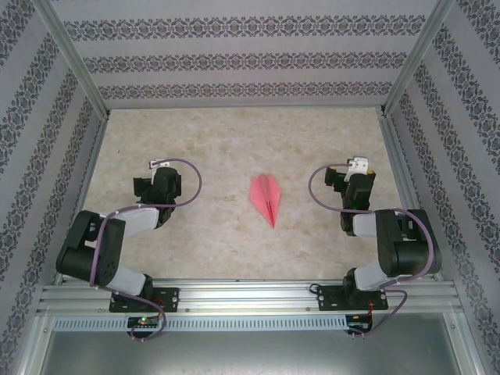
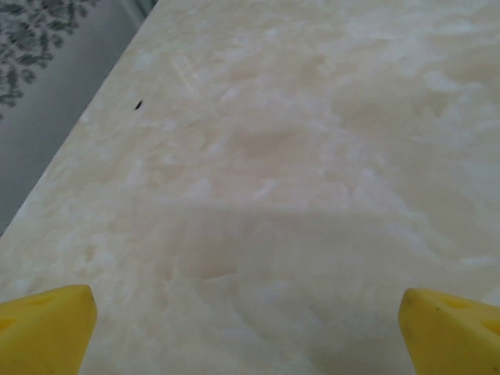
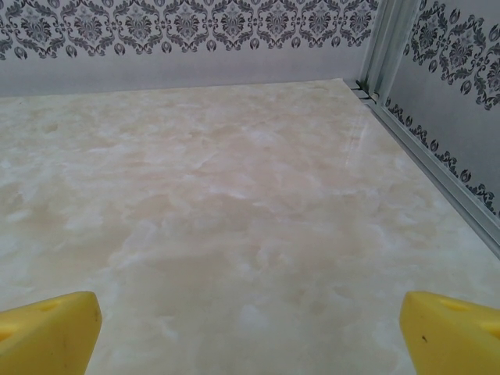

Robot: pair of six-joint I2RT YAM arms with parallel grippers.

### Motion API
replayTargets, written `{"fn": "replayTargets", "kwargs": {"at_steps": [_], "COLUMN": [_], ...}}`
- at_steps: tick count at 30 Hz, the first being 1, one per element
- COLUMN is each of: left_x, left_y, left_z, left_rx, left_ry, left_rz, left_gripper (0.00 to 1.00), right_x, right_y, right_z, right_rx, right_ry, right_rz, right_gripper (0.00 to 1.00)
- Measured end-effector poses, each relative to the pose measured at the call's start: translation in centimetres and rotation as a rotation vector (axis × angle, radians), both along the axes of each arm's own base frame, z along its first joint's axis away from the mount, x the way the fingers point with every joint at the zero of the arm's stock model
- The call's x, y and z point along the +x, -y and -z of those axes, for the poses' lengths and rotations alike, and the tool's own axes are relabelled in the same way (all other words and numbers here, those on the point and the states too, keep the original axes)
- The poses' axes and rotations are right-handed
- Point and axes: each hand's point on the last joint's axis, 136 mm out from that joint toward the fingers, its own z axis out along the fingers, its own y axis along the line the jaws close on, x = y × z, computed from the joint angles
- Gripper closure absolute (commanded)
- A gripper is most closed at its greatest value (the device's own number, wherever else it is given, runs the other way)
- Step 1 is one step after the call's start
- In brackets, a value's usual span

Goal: Fold a paper plane with a square sheet of paper (pick it up from the middle)
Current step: Reset both arms

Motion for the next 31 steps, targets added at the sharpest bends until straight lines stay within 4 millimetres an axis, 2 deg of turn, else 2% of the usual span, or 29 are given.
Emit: {"fn": "replayTargets", "kwargs": {"at_steps": [2,5,8,11,19,31], "left_x": [1.2,1.8,1.0,-0.4,1.0,1.0], "left_y": [0.2,-0.8,-1.0,-1.0,-0.4,-0.2], "left_z": [0.0,-0.1,-0.1,1.7,-0.3,-0.3], "left_rx": [-0.027,-0.079,-0.115,-0.129,-0.144,-0.149], "left_ry": [0.033,0.074,0.169,0.140,0.216,0.216], "left_rz": [0.038,0.064,0.095,0.112,0.139,0.153], "left_gripper": [0.00,0.00,0.00,0.00,0.00,0.00], "right_x": [0.0,0.0,0.0,0.0,0.0,0.0], "right_y": [0.0,0.0,0.0,0.0,0.0,0.0], "right_z": [0.0,0.0,0.0,0.0,0.0,-0.1], "right_rx": [0.000,0.000,0.000,0.000,0.000,0.000], "right_ry": [0.000,0.000,0.000,0.000,0.001,0.003], "right_rz": [0.000,0.000,0.000,0.000,0.000,0.000], "right_gripper": [0.02,0.02,0.02,0.02,0.02,0.02]}}
